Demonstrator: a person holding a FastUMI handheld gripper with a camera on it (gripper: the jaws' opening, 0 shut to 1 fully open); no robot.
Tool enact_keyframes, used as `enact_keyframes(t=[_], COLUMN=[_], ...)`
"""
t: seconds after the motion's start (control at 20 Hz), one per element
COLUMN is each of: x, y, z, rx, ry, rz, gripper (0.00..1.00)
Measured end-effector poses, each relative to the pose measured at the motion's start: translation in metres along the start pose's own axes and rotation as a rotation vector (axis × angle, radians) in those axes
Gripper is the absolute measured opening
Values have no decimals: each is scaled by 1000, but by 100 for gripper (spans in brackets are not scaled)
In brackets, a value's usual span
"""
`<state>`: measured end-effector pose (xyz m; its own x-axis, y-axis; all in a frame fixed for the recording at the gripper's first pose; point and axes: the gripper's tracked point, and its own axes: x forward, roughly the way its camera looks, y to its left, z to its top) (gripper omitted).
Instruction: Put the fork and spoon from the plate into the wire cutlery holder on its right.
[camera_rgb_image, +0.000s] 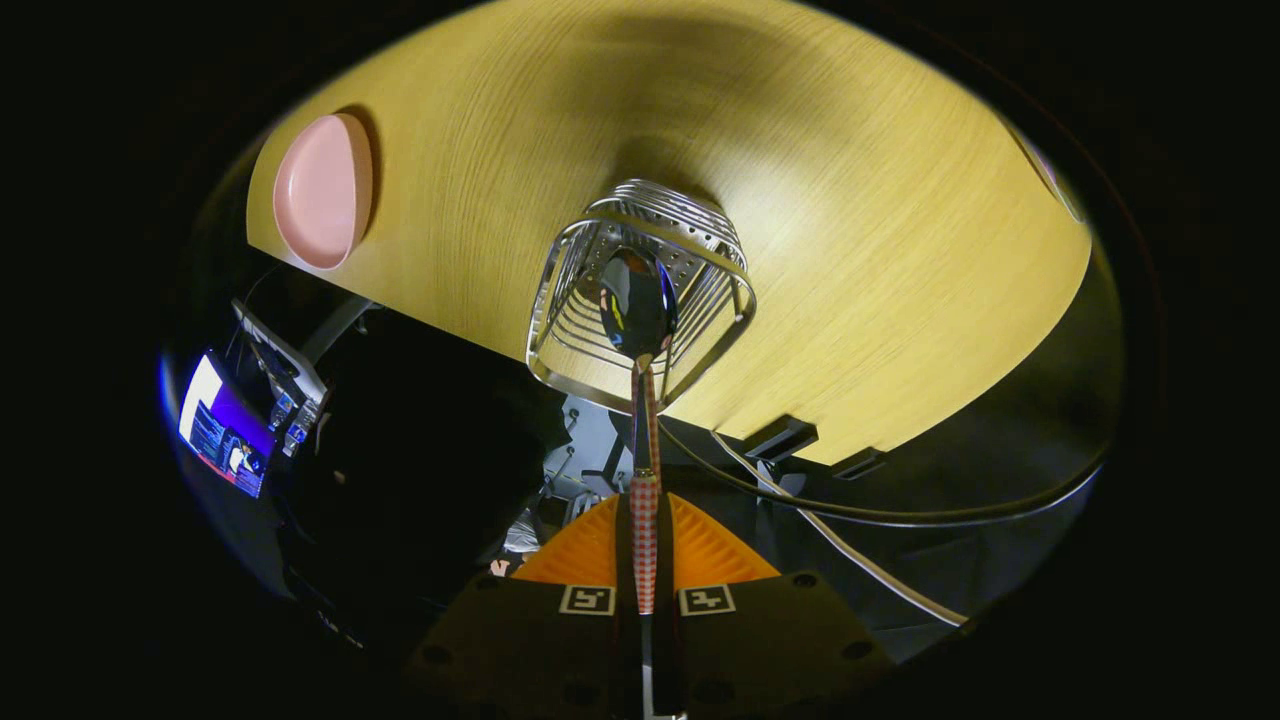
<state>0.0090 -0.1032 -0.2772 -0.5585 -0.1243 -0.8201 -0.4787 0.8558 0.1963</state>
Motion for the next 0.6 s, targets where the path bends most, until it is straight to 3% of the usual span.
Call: enact_keyframes(t=[0.45, 0.6], x=[3, -4], y=[2, 1], z=[16, 7], rx=[-2, -13], ry=[-43, -120], rz=[-15, -15], gripper=[16, 33])
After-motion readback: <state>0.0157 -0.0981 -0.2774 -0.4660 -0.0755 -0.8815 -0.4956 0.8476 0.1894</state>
